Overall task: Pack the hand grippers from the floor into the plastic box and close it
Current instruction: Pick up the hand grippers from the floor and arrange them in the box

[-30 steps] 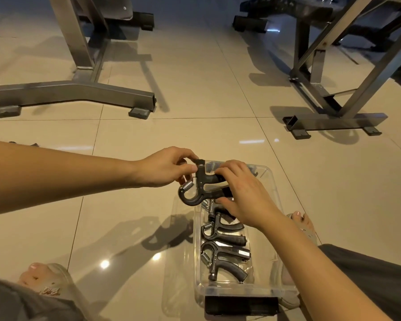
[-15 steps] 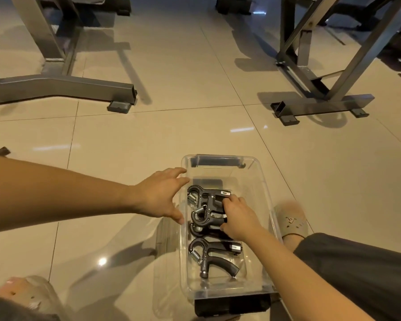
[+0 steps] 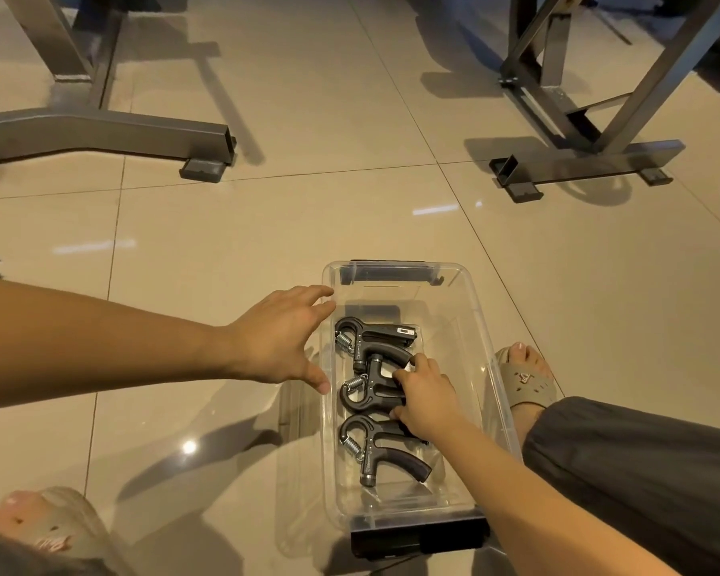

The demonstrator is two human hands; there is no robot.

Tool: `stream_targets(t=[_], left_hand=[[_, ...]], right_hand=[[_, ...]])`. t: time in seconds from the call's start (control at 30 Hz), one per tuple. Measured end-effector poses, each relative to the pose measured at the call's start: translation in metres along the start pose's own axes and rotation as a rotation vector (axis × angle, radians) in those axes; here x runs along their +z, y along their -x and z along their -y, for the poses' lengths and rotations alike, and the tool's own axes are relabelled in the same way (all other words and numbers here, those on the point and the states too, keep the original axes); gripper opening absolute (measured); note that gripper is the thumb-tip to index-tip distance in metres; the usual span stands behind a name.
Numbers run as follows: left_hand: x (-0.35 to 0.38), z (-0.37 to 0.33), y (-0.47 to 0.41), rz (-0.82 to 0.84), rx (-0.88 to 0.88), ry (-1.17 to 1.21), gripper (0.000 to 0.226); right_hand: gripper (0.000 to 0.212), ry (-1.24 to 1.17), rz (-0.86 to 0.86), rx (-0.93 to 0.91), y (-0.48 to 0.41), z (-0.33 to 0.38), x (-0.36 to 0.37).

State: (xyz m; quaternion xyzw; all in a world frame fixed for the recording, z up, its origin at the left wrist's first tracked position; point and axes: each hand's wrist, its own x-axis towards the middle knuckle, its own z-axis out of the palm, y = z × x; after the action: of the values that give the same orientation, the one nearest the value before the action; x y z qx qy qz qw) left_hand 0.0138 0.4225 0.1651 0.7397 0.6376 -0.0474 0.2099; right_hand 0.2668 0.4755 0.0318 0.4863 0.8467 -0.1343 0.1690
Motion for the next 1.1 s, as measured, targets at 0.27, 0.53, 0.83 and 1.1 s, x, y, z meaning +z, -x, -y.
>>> stream_targets(t=[0.27, 0.53, 0.83, 1.1], left_hand=[[0.001, 0.002, 0.000, 0.011, 0.006, -0.005, 0.123], [0.003, 0.009, 0.004, 0.033, 0.019, -0.017, 0.121], [-0.039, 0.039, 0.065, 0.033, -0.051, 0.013, 0.076], [-0.101, 0.094, 0.194, 0.108, -0.127, 0.104, 0.054]], right_hand=[[0.062, -0.078, -0.002, 0.047, -0.002, 0.006, 0.003], [0.059, 0.009, 0.033, 0.094, 0.001, 0.018, -0.018], [0.035, -0.265, -0.339, 0.075, 0.029, 0.067, -0.129], [0.033, -0.298, -0.410, -0.166, 0.081, 0.192, -0.197]])
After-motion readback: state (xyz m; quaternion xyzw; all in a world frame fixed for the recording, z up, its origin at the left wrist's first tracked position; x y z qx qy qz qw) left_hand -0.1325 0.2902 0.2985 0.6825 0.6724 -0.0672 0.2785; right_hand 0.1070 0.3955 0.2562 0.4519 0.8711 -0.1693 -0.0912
